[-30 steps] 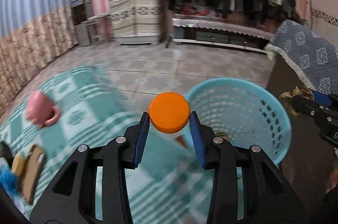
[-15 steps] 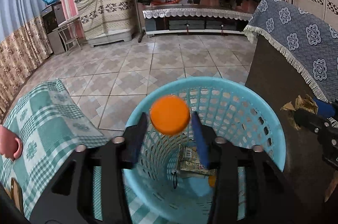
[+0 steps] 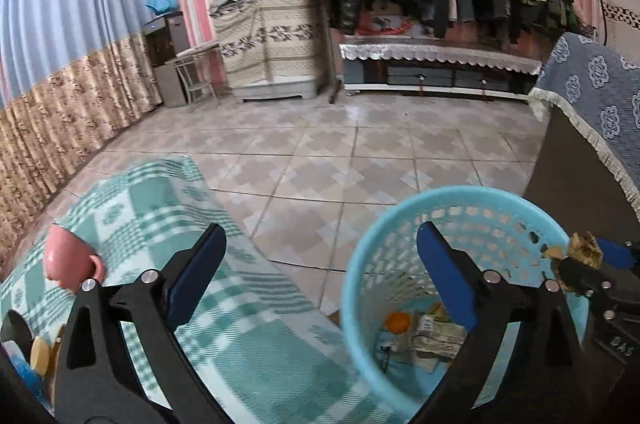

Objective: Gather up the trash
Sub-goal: 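Move both tools back over the items on the bedspread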

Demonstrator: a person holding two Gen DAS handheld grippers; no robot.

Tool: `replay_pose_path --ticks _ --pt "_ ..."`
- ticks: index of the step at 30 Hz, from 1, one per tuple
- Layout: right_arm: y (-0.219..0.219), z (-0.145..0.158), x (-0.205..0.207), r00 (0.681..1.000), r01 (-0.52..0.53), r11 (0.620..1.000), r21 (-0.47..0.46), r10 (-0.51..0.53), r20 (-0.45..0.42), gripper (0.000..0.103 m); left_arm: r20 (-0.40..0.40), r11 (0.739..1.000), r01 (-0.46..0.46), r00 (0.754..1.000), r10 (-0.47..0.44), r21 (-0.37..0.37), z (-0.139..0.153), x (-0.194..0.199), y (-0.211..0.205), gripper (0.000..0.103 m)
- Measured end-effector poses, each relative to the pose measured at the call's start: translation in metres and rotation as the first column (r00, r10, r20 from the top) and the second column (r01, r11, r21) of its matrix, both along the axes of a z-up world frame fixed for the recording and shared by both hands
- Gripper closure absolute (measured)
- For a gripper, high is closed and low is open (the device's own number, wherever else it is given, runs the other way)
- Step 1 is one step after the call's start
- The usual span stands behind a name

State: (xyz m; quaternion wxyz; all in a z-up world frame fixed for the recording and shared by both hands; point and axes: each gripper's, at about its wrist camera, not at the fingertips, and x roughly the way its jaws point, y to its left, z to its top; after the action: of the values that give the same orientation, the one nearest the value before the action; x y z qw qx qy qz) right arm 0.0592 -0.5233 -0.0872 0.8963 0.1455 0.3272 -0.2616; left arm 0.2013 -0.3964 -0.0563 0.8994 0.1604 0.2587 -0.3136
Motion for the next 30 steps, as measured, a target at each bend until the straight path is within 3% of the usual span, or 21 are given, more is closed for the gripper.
replay_pose_path --ticks 8,10,11,12,14,17,23,30 --pt "0.006 -0.005 0.031 1.000 0.006 1.000 -0.006 -0.006 -0.025 0.058 0.010 0.997 -0.075 0.997 0.075 -0.023 0.007 0.008 0.043 0.006" --pt "0.006 -0.004 0.037 0.999 0.023 1.000 -0.012 -0.024 -0.023 0.049 0.017 0.996 -0.091 0.996 0.091 -0.017 0.007 0.008 0.055 0.006" --pt "0.004 -0.005 0.037 0.999 0.035 0.999 -0.015 -0.035 -0.022 0.035 0.020 0.995 -0.096 0.995 0.097 -0.016 0.008 0.006 0.060 0.006" --pt "0.004 -0.005 0.037 0.999 0.044 0.999 -0.019 -0.045 -0.022 0.027 0.026 0.995 -0.103 0.994 0.104 -0.015 0.009 0.005 0.067 0.006" --pt "0.005 -0.005 0.037 0.999 0.052 0.998 -0.023 -0.052 -0.016 0.023 0.037 0.993 -0.113 0.993 0.113 -0.017 0.011 0.001 0.078 0.006" --pt "0.015 -0.003 0.034 0.998 0.057 0.997 -0.044 -0.057 -0.014 0.008 0.038 0.990 -0.132 0.990 0.134 -0.038 0.018 -0.004 0.096 0.005" --pt "0.037 0.004 0.034 0.999 0.022 0.996 -0.088 -0.024 -0.022 0.008 0.037 0.981 -0.181 0.982 0.184 -0.075 0.026 -0.018 0.134 0.005" --pt "0.076 0.020 0.030 0.999 -0.022 0.995 -0.095 0.025 0.030 0.008 0.017 0.960 -0.260 0.965 0.263 -0.100 0.033 -0.028 0.193 0.005"
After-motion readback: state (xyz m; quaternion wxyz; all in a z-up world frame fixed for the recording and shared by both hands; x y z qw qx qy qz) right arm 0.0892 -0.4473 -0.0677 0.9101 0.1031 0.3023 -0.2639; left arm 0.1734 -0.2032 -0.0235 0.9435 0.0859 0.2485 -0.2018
